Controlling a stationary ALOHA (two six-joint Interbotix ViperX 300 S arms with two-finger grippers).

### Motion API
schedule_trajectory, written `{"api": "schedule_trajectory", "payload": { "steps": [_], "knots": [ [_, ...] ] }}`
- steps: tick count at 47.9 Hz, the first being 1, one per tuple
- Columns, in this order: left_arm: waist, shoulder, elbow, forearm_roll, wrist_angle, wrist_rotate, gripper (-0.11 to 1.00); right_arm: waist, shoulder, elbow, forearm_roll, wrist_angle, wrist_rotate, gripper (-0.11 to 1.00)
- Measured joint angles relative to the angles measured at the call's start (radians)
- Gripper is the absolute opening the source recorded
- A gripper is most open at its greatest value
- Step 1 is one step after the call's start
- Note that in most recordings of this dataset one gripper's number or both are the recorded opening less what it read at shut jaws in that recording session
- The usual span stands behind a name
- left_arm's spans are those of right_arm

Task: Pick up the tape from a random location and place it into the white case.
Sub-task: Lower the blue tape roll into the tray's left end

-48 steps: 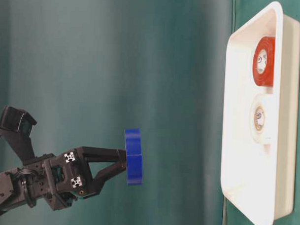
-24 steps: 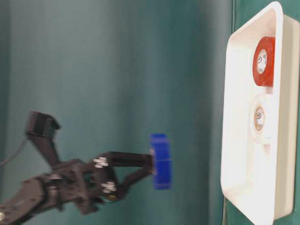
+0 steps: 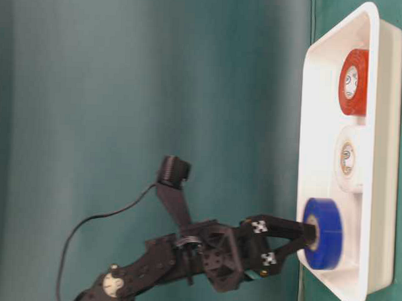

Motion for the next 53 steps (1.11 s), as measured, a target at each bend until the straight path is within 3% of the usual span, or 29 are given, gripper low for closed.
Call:
{"api": "schedule_trajectory", "payload": {
  "steps": [37,39,48,51,53],
  "knots": [
    [0.011,0.023,0.006,-0.006,-0.029,0.028,0.23,0.000,0.003,0.000,-0.002,-0.002,0.000,0.82],
    [0.012,0.023,0.006,-0.005,-0.034,0.028,0.30,0.000,0.003,-0.002,-0.002,-0.002,0.000,0.82],
    [0.011,0.023,0.006,-0.006,-0.064,0.028,0.85,0.002,0.003,-0.002,-0.002,-0.002,0.000,0.82],
    [0.011,0.023,0.006,-0.006,-0.066,0.028,0.95,0.002,0.006,-0.002,-0.002,0.000,0.000,0.82],
    [0.012,0.025,0.006,-0.006,-0.066,0.028,0.94,0.000,0.008,-0.002,-0.002,-0.002,0.002,0.82]
  ]
}}
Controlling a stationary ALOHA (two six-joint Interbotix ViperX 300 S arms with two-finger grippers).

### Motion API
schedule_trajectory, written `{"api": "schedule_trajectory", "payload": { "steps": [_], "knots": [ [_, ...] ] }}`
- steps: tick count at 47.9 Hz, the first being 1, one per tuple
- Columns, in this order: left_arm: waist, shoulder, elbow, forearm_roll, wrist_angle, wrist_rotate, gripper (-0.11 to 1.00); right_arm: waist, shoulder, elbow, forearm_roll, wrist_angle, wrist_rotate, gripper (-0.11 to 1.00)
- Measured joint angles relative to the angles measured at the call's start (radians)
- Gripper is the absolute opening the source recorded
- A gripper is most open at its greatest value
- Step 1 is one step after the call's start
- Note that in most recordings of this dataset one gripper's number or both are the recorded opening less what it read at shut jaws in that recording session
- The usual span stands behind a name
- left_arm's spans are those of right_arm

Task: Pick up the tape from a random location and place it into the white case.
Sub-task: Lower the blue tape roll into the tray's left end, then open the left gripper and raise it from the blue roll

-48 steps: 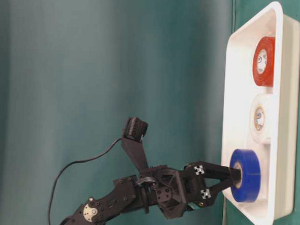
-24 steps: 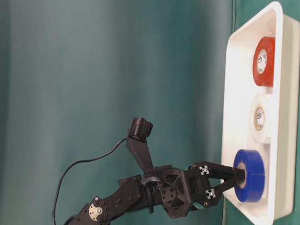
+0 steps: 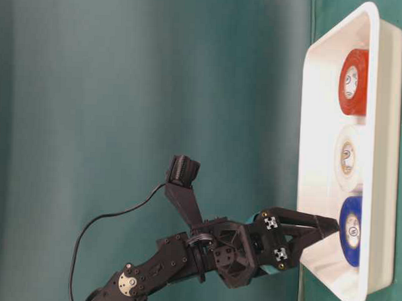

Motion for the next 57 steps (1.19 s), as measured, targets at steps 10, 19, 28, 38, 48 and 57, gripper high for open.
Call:
{"api": "schedule_trajectory", "payload": {
  "steps": [10,19,28,38,48,57],
  "knots": [
    [0.000,-0.002,0.000,0.000,-0.002,0.000,0.90,0.002,0.011,0.000,-0.003,0.000,-0.002,0.82],
    [0.000,-0.002,0.000,0.000,0.009,0.000,0.90,0.002,0.014,0.000,-0.008,0.000,-0.002,0.82],
    [-0.005,-0.043,-0.015,0.000,0.064,0.000,0.90,0.000,0.014,0.000,-0.008,0.000,-0.002,0.82],
    [-0.028,-0.140,-0.052,0.000,0.138,0.000,0.90,0.000,0.015,0.002,-0.008,0.000,-0.002,0.82],
    [-0.035,-0.206,-0.072,0.000,0.163,0.003,0.90,0.000,0.014,0.000,-0.008,0.000,-0.002,0.82],
    [-0.035,-0.219,-0.069,0.000,0.163,0.005,0.90,0.000,0.014,0.002,-0.008,0.000,-0.002,0.82]
  ]
}}
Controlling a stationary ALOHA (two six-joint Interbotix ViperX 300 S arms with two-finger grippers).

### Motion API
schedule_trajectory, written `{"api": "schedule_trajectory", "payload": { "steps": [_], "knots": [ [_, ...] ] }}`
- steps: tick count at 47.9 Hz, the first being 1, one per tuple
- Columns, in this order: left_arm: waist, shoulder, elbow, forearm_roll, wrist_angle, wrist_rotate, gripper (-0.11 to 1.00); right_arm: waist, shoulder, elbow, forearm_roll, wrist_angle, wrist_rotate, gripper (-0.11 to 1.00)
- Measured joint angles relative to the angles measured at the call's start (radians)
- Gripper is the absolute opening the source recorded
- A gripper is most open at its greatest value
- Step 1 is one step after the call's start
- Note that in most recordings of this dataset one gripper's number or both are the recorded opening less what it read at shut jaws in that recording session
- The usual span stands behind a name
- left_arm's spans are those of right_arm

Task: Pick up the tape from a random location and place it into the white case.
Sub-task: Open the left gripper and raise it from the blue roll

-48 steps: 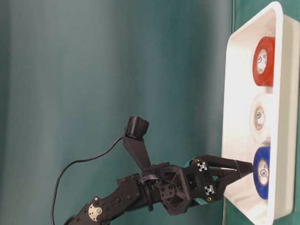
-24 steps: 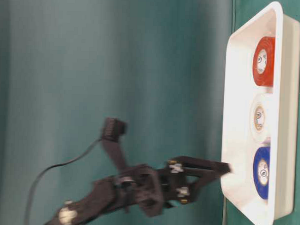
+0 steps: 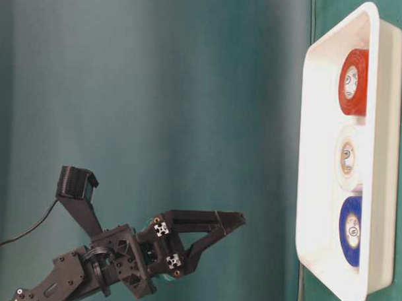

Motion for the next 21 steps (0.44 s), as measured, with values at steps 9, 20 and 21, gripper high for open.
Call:
{"api": "schedule_trajectory", "payload": {
  "steps": [9,20,21],
  "knots": [
    [-0.015,0.000,0.003,0.000,0.002,-0.005,0.90,0.000,0.000,-0.002,0.000,0.000,0.000,0.82],
    [-0.123,-0.002,0.003,0.000,0.000,-0.005,0.90,0.002,0.000,0.000,0.000,0.002,0.000,0.82],
    [-0.135,-0.005,0.003,0.000,0.000,-0.005,0.90,0.000,0.000,-0.002,0.000,0.000,0.000,0.82]
  ]
}}
